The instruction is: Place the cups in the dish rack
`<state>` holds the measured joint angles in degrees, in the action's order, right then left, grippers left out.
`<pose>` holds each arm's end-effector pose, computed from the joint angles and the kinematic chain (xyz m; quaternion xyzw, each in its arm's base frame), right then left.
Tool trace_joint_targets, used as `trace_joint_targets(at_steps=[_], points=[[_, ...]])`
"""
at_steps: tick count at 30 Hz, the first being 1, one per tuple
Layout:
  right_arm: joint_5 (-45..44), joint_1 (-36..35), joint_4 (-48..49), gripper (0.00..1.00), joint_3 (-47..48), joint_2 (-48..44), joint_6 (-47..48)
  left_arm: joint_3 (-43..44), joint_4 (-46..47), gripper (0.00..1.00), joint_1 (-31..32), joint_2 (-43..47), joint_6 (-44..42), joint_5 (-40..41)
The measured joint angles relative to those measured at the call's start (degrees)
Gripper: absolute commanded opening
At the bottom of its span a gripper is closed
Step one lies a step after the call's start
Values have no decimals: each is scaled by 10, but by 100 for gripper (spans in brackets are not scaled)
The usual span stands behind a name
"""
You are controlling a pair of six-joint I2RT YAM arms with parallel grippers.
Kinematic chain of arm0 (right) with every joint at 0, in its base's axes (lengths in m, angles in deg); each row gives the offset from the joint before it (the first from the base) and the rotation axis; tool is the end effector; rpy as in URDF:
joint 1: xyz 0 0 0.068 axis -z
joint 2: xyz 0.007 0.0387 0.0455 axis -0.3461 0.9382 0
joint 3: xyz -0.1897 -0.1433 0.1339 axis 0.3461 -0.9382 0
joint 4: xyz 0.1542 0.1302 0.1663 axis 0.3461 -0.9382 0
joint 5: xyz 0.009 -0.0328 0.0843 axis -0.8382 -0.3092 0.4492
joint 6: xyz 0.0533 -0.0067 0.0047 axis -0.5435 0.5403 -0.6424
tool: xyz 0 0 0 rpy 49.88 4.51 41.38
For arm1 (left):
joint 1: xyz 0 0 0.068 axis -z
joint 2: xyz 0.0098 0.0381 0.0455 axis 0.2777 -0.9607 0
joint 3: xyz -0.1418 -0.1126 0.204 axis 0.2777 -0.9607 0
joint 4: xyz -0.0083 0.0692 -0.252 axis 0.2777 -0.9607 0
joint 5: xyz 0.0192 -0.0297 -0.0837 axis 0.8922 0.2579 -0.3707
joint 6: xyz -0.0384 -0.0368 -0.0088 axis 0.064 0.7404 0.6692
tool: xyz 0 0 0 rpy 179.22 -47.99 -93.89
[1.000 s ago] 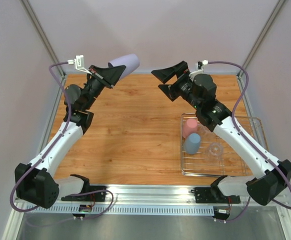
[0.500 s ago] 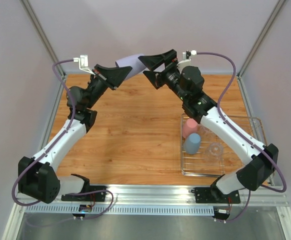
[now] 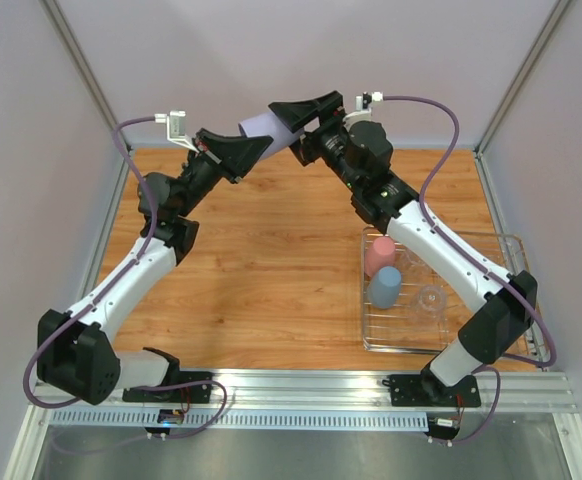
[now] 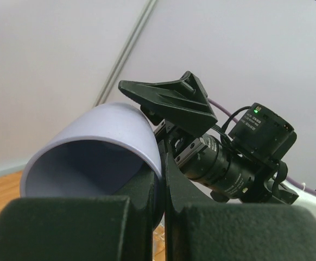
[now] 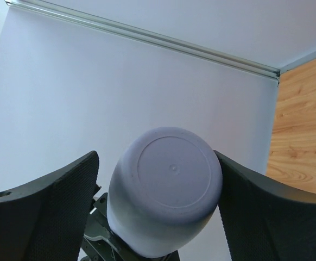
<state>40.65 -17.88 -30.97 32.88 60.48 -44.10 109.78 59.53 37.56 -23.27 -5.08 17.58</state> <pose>0.2992 0.2322 0.4460 0.2296 0.6372 0.5994 0.4266 0.2608 -0.1194 0.4226 0.0583 0.4941 -0.6199 0.6067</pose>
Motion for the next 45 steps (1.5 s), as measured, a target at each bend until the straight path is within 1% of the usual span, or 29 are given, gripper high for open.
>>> trace_joint_targets(at_steps=[3, 4, 6, 7, 8, 9, 10, 11, 12, 13, 14, 15, 17, 22, 26, 27, 31, 33, 34, 37, 39, 42, 44, 45], points=[[-3, 0, -6, 60, 2, 0, 5, 3, -6, 0, 6, 3, -27, 0], [-5, 0, -11, 43, 3, 1, 7, 3, -13, 0, 9, 5, -37, 4], [-9, 0, -10, 35, 6, 1, 6, 5, -24, 0, 15, 12, -52, 16], [-9, 1, -9, 29, 9, 1, 5, 6, -29, 2, 18, 15, -62, 20], [-9, 0, -10, 26, 11, 1, 7, 6, -34, 14, 22, 18, -71, 26], [-8, 0, -9, 24, 12, 1, 8, 6, -38, 23, 25, 21, -78, 30], [-6, 0, -10, 23, 14, 1, 11, 6, -46, 44, 27, 26, -88, 33], [-7, -1, -12, 20, 15, 1, 19, 6, -56, 51, 29, 31, -105, 31], [-7, -1, -14, 13, 15, 0, 28, 6, -67, 59, 31, 36, -116, 31], [-11, -1, -20, 11, 16, -1, 37, 6, -80, 80, 34, 40, -125, 32], [-13, -2, -25, 10, 16, -3, 45, 6, -95, 91, 36, 47, -137, 35], [-17, -3, -32, 8, 16, -4, 54, 6, -107, 99, 37, 53, -146, 38], [-27, -2, -54, 6, 15, -14, 80, 6, -138, 100, 37, 69, -161, 49], [-56, 16, -103, 5, -16, -78, 161, 23, -235, 100, 37, 111, -195, 85], [-111, 26, -152, 4, -86, -183, 269, 73, -358, 100, 37, 134, -226, 124], [-129, 25, -170, 4, -114, -221, 297, 83, -388, 100, 36, 140, -234, 138], [-206, 4, -233, 4, -228, -374, 375, 79, -472, 100, 24, 183, -257, 181], [-272, -41, -262, 4, -305, -460, 406, 64, -494, 100, 16, 202, -263, 192], [-285, -63, -272, 4, -320, -476, 412, 57, -506, 100, 12, 209, -265, 196], [-383, -163, -306, 4, -395, -534, 431, 48, -535, 100, 6, 216, -268, 202], [-439, -227, -338, 3, -425, -543, 441, 41, -549, 100, 5, 216, -268, 202], [-519, -302, -379, 2, -444, -536, 443, 28, -563, 100, 5, 218, -269, 197], [-589, -366, -424, 2, -446, -522, 417, 17, -574, 100, 5, 222, -269, 193], [-621, -395, -453, 2, -445, -513, 390, 12, -579, 100, 5, 225, -269, 193]])
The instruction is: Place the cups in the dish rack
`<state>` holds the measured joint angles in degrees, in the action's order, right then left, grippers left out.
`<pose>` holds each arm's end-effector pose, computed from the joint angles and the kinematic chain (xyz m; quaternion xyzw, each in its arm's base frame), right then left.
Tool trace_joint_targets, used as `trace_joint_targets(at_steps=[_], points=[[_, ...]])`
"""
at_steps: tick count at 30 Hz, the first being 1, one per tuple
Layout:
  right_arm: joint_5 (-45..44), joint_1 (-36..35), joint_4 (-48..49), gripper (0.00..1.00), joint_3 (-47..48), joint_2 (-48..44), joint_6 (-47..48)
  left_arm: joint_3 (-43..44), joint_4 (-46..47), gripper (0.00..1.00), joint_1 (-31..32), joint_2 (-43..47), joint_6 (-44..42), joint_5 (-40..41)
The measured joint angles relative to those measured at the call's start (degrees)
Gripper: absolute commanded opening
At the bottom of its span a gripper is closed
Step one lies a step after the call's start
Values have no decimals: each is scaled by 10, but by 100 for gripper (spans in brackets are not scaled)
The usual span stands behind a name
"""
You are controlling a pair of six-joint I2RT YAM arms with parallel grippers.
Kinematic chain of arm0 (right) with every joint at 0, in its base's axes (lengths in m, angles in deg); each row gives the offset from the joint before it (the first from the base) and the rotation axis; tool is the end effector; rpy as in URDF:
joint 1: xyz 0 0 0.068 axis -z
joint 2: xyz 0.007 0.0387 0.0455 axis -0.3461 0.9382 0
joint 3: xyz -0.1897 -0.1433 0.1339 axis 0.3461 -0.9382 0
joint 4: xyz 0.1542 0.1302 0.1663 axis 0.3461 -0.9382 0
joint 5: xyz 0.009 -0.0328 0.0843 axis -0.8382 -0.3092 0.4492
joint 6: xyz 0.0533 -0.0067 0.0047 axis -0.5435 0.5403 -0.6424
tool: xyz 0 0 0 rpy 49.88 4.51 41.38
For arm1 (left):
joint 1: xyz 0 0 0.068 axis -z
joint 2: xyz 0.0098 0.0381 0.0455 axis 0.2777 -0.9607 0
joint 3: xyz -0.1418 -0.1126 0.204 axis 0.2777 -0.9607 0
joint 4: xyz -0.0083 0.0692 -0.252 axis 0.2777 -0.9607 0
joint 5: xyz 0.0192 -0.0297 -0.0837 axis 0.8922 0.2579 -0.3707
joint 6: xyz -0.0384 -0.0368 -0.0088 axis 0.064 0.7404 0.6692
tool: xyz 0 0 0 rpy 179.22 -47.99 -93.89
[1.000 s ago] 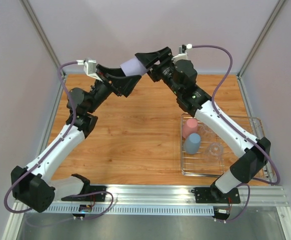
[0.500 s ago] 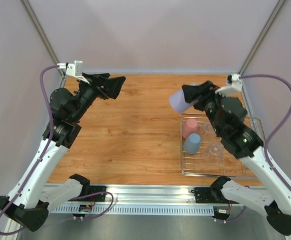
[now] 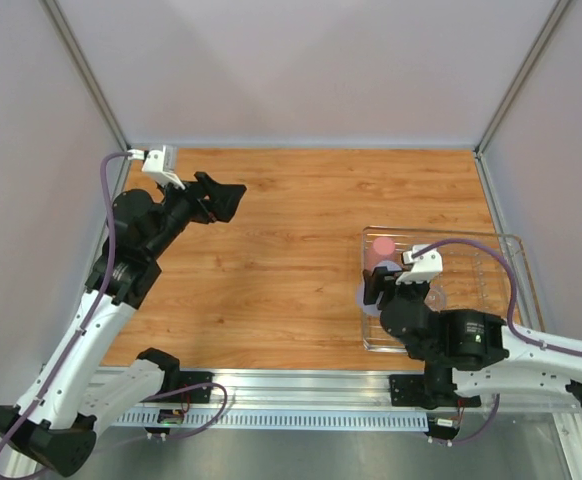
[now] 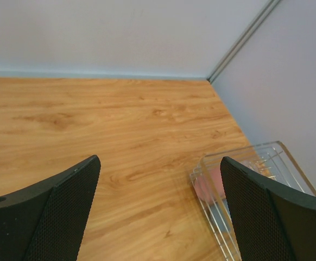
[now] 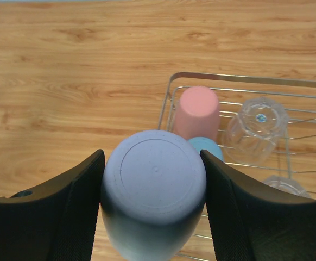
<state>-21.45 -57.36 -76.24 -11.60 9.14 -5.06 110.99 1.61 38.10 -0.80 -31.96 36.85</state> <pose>0.0588 0.1169 0.3209 -0.0313 0.7836 0.0661 0.6169 0.1813 -0.0779 0.4174 0.0013 0.7068 -0.3421 0.6191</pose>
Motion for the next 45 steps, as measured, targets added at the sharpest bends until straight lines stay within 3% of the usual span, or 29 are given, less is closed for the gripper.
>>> trace_joint_targets(at_steps=[5, 10, 14, 19, 24, 34, 42, 45], points=[[-96, -48, -184, 1, 10, 48, -165, -23, -20, 100, 0, 27, 0, -2], [-125, -60, -302, 1, 11, 103, -356, -39, -34, 100, 0, 58, -2, -3], [-127, -66, -344, 1, 14, 153, -515, -52, -45, 100, 0, 82, -7, -2], [-131, -90, -367, 1, 17, 167, -606, -68, -66, 100, 0, 117, -8, 4], [-127, -99, -370, 1, 17, 163, -639, -71, -74, 100, 0, 136, -9, 12], [-113, -100, -374, 1, 12, 115, -616, -98, -83, 100, 0, 158, -2, 16], [-110, -100, -375, 2, 19, 231, -595, -100, -85, 100, 0, 164, 5, 17], [-110, -100, -376, 2, 23, 234, -589, -103, -84, 100, 0, 167, 6, 17]])
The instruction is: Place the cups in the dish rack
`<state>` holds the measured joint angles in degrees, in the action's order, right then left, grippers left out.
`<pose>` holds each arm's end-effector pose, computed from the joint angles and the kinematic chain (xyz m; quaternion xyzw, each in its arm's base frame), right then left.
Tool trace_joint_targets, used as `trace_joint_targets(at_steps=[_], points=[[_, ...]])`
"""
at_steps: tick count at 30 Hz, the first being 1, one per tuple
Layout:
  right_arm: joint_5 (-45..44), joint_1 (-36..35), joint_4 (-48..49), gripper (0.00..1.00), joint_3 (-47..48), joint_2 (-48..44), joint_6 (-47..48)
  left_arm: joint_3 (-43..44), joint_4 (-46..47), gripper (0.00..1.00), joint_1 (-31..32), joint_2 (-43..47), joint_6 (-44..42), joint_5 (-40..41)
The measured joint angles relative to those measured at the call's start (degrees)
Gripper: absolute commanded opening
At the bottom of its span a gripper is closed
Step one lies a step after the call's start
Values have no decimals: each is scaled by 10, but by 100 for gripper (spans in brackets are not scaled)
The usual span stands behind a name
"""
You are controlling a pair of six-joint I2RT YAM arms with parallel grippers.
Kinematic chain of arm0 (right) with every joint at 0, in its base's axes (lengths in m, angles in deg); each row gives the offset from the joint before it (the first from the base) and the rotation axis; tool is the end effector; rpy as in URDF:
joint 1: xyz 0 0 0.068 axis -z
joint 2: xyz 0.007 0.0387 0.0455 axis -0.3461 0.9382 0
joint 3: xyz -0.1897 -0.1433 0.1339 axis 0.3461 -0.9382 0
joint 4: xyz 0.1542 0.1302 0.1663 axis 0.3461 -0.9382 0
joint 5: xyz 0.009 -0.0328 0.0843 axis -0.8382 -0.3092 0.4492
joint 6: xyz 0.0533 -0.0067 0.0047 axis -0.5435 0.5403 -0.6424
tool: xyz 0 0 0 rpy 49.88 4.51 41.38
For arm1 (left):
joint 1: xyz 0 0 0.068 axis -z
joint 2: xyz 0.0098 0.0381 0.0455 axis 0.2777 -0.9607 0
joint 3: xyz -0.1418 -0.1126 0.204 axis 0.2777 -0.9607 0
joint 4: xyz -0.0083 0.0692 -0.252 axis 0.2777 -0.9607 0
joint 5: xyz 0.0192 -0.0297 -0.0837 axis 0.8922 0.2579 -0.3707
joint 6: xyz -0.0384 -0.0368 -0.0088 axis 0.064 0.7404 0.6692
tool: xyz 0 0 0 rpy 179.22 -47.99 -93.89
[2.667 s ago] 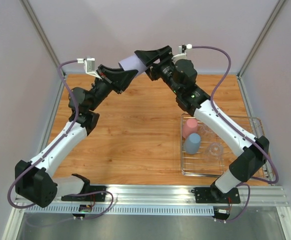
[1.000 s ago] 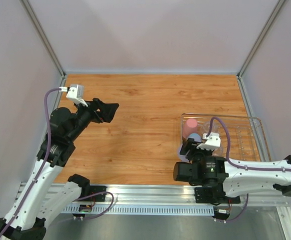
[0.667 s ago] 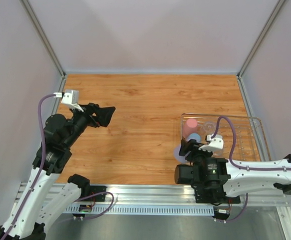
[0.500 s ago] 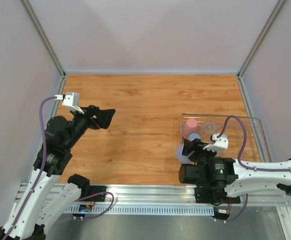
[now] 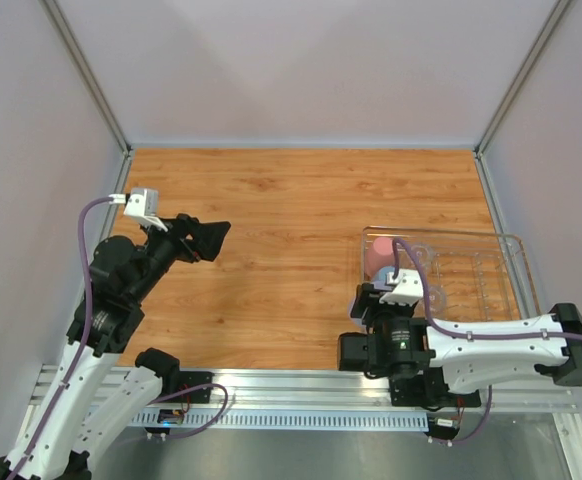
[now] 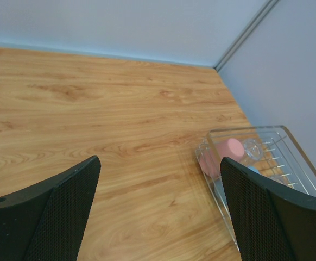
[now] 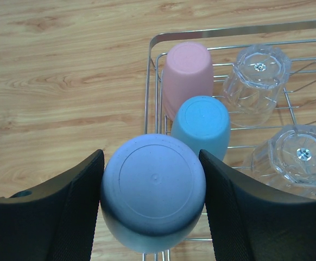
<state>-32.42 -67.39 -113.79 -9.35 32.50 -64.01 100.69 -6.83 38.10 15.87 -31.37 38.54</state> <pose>0.0407 0.1473 0.2637 0.0310 0.7849 -0.0071 0.6188 0.1219 -0.0528 0.3828 -0.0142 0.7193 -0.3311 0.6105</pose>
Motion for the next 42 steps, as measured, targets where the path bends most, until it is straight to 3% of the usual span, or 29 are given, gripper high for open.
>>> trace_joint_targets(at_steps=[8, 15, 26, 36, 42], points=[[5, 0, -2, 2, 1, -85, 1, -7, -1, 100, 0, 12, 3, 0], [31, 0, -2, 2, 3, -97, 9, -15, 0, 100, 0, 11, 14, -5], [56, 37, -3, 1, -15, -249, 9, -54, 5, 99, 19, -94, 52, -74], [83, 43, 0, 1, -20, -129, 3, -59, 22, 100, 35, -103, 52, -87], [94, 43, 1, 1, -27, -159, -3, -59, 22, 100, 35, -97, 51, -82]])
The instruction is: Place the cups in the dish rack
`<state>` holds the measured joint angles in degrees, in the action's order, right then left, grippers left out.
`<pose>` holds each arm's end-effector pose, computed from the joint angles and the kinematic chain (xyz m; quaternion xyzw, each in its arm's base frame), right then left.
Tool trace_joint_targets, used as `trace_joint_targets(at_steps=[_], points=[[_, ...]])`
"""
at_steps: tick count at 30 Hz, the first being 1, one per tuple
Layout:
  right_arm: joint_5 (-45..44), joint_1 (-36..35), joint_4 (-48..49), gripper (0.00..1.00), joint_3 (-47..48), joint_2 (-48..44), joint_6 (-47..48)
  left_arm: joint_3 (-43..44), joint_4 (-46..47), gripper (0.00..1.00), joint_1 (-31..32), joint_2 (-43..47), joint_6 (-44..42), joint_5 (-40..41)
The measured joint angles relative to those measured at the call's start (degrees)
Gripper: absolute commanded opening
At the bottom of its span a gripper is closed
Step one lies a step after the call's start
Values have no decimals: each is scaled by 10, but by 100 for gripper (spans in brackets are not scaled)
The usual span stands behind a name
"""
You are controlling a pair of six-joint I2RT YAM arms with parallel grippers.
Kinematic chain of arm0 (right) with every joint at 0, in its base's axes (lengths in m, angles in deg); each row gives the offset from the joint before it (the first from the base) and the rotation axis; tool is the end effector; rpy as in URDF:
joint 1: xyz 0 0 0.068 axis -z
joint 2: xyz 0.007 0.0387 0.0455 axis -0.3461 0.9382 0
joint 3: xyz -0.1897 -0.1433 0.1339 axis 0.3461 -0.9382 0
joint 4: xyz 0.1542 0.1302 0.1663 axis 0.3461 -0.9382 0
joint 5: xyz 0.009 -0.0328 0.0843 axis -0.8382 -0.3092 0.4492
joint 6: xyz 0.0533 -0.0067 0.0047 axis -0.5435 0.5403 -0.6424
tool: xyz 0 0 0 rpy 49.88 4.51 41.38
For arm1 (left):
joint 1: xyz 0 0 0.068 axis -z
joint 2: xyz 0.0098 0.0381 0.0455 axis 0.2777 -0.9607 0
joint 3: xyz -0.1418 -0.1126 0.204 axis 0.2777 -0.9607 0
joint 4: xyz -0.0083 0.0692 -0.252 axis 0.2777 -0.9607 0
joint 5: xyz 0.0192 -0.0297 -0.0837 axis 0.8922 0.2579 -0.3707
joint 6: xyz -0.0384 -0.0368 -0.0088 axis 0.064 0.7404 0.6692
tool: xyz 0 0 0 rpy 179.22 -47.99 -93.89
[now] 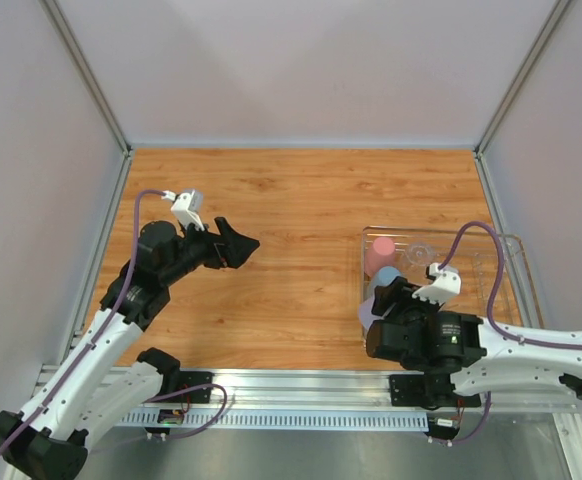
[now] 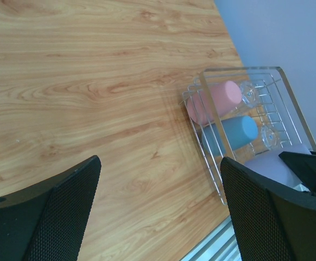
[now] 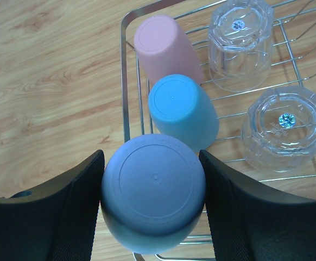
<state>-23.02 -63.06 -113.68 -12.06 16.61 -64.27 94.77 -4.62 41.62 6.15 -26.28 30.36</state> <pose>0.0446 0.0986 0.2754 0.1317 0.8210 0.0680 0.5513 0.1603 -0.0857 0.3282 0.0092 0.7934 -0.3819 0.4739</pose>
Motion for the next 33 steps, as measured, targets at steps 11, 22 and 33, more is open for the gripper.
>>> trace_joint_targets(at_steps=[11, 22, 33], points=[[-17, 3, -6, 1, 14, 90, -6, 0, 0, 100, 0, 12, -3, 13], [25, 30, -4, 1, 3, -44, -1, -8, 5, 100, 0, 13, -3, 13], [39, 80, -3, 1, 3, -45, 7, -10, 26, 100, 0, -21, -1, -10]])
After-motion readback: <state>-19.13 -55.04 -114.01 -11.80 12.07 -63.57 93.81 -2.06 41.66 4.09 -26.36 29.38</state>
